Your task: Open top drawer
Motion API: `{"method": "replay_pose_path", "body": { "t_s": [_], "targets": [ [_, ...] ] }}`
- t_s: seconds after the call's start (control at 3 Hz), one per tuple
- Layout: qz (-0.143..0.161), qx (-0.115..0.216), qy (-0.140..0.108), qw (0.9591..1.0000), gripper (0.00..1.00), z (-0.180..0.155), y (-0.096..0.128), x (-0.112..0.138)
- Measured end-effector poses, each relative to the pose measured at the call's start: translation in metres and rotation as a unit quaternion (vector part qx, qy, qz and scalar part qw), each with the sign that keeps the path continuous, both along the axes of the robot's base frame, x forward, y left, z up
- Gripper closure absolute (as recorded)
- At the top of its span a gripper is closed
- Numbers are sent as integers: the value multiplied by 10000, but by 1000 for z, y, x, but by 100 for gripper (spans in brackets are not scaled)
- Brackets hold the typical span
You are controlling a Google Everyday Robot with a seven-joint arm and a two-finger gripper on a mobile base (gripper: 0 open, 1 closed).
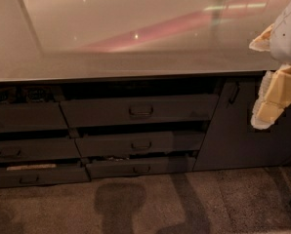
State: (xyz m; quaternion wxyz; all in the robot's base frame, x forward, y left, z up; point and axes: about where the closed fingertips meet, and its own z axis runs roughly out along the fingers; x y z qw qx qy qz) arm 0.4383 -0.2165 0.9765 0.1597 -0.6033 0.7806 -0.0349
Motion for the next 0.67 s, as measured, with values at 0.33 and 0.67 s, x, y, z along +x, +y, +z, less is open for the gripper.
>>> {"method": "replay_pose_path", "body": {
  "t_s": [0.33,0.67],
  "targets": [
    [15,-8,-14,10000,0,1,1,0],
    [651,-293,9,9974,0,2,8,0]
  ]
}}
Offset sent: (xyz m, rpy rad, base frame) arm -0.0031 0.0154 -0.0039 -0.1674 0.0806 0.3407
